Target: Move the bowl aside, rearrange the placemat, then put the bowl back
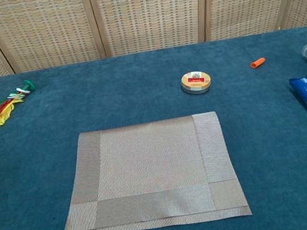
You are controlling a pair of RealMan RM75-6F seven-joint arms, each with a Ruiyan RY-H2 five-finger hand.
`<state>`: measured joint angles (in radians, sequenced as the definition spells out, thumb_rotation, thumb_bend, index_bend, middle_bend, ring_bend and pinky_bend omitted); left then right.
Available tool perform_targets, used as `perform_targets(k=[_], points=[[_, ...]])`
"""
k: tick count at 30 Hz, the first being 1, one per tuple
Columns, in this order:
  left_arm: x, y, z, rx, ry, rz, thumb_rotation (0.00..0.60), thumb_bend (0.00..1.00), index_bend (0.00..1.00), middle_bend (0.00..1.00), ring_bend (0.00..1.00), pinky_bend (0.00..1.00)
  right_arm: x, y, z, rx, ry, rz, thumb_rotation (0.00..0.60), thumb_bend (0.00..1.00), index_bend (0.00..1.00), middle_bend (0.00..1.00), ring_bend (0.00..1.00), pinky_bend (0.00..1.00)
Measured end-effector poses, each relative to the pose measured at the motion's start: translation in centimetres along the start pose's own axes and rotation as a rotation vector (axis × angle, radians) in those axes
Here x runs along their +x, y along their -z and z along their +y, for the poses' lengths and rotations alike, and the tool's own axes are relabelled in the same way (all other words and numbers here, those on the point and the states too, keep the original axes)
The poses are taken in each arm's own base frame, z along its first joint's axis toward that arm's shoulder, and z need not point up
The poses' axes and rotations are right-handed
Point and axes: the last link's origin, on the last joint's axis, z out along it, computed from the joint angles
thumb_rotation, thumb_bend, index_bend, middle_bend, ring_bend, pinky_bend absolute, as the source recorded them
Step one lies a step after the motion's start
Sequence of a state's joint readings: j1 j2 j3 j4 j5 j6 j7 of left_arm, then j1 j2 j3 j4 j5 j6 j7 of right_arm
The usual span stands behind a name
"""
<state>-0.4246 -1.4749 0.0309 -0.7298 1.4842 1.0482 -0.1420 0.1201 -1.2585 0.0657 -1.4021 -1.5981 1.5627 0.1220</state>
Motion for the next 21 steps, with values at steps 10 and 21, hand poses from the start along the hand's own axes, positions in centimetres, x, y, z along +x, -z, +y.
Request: perform_targets(k=[10,21], points=[[4.0,2.6,-1.4,0.004,0.122,0.164,0.6,0.25,0.17,0.0,0.0,0.0,-0.1,0.0,-0.1,0.004,0.006,-0.005,0.6,0.12,0.16,0.0,0.0,0.0],[6.3,8.2,1.7,0.007,0.272,0.251,0.6,0.25,0.2,0.0,0.0,0.0,-0.3,0.1,-0.2,0.006,0.017,-0.007,0.6,0.12,0.19,0.0,0.0,0.0]])
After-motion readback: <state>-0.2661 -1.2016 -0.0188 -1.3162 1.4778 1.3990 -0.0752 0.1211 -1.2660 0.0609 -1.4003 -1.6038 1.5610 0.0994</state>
